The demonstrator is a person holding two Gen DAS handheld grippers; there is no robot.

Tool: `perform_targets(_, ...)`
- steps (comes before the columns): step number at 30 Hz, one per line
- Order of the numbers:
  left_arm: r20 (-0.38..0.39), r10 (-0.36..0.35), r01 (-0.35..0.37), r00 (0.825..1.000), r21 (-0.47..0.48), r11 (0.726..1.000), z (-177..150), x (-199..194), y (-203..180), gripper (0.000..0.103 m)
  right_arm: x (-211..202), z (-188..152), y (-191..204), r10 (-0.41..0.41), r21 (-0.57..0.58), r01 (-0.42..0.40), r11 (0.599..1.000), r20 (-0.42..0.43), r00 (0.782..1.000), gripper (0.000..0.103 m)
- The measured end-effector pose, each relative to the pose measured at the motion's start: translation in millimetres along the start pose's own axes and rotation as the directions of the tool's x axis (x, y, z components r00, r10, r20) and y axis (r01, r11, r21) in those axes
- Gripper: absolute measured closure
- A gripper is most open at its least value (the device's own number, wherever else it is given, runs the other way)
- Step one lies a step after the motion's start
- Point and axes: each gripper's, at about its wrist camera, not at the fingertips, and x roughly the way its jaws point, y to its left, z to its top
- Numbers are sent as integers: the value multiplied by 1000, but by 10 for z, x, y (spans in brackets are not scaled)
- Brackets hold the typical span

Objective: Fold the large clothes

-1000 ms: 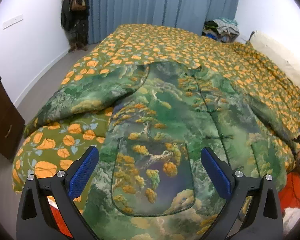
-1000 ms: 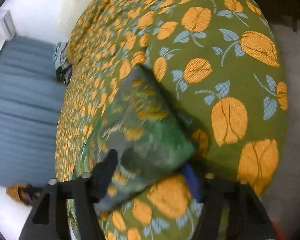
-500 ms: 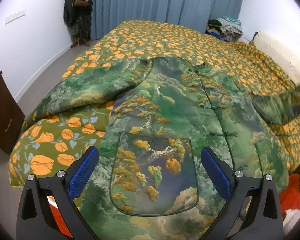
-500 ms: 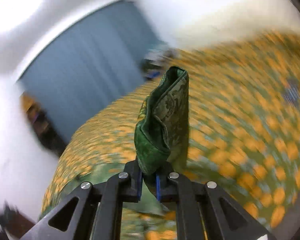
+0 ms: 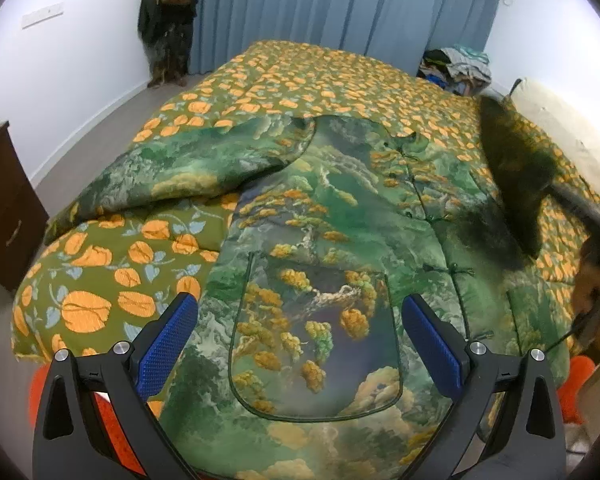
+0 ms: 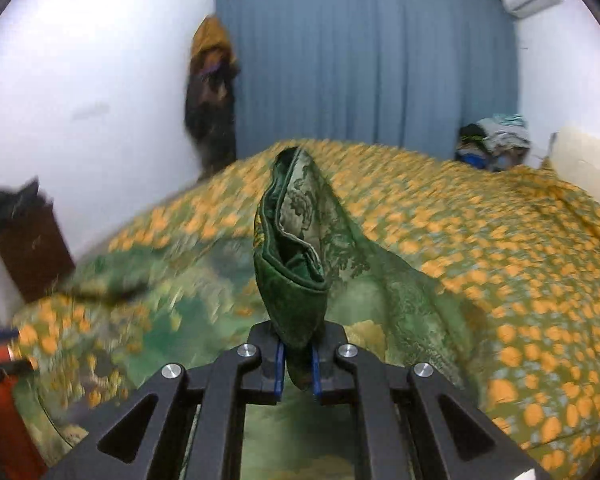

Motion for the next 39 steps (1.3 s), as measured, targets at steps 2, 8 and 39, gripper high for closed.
perform_targets(2,-6,-3,3,1000,-2,1000,-12,22,-3,1,191,-140,166,5,-17,-6,1000,-44,999,94)
perform_targets(8,-37,-14,15,999,20,1000,-38,122,-76,1,472,-493,373,24,-14,-26,1000,-124,992,90)
perform_targets(39,-405,-340,367,849,-11,930,656,1801,-1461,95,-737,-1034,45,164,173,-152,973,-56,985,35)
